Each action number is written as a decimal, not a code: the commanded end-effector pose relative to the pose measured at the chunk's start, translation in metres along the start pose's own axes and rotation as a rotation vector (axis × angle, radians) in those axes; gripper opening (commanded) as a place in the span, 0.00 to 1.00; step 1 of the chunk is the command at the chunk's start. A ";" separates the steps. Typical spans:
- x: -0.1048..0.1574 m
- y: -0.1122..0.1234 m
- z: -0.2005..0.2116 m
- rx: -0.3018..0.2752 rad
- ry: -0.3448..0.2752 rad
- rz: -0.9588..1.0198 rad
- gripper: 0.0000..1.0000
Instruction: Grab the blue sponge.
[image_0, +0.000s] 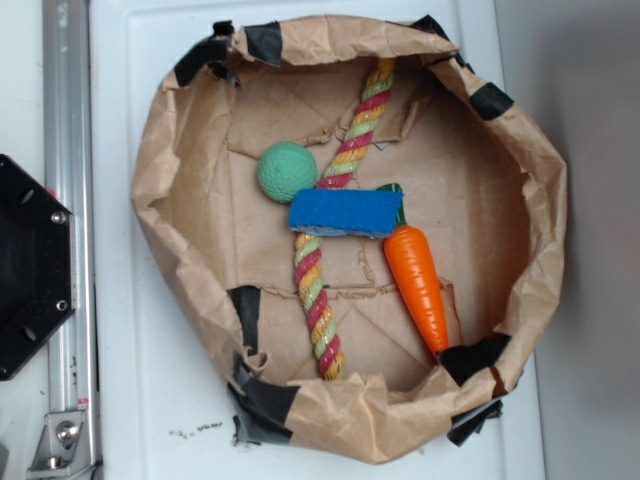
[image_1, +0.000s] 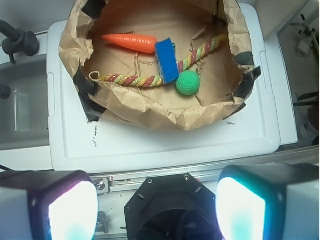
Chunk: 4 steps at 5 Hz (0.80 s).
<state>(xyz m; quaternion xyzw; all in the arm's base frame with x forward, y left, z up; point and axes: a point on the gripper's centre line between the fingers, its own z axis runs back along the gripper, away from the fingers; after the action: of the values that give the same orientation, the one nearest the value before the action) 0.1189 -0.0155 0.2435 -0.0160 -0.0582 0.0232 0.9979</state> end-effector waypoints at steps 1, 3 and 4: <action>0.000 0.000 0.000 0.000 0.000 0.000 1.00; 0.088 0.054 -0.101 0.054 0.077 0.061 1.00; 0.133 0.059 -0.142 0.098 0.099 0.041 1.00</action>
<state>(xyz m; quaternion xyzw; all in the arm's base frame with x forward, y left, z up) 0.2580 0.0422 0.0980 0.0242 0.0248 0.0461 0.9983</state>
